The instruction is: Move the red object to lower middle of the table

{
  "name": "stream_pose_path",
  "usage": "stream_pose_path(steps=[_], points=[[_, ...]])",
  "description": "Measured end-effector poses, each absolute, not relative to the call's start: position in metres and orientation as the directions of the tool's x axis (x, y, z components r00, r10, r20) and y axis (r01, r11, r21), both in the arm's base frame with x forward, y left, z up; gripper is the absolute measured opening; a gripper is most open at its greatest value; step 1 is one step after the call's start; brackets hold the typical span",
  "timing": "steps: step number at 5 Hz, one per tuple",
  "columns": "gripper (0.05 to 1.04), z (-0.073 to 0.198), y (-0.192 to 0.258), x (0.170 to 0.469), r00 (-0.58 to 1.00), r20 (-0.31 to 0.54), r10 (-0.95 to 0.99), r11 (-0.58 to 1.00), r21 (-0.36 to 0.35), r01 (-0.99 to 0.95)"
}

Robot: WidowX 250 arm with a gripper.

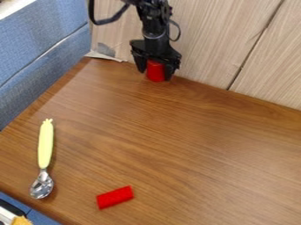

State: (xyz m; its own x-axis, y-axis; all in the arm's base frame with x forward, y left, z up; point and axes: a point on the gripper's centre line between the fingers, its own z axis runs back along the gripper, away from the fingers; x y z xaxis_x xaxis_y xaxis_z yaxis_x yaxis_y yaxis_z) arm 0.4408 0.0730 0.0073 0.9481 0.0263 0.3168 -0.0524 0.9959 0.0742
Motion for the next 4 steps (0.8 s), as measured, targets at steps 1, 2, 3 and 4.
stream_pose_path(steps=[1, 2, 3, 4], points=[[0.772, 0.008, 0.075, 0.443, 0.944, 0.328, 0.026, 0.994, 0.095, -0.06], [0.769, 0.008, 0.075, 0.442, 0.943, 0.331, 0.034, 0.993, 0.092, -0.069], [0.769, 0.007, 0.072, 0.435, 0.947, 0.32, 0.03, 0.995, 0.082, -0.059], [0.769, 0.019, 0.066, 0.421, 0.947, 0.319, 0.034, 0.997, 0.058, -0.055]])
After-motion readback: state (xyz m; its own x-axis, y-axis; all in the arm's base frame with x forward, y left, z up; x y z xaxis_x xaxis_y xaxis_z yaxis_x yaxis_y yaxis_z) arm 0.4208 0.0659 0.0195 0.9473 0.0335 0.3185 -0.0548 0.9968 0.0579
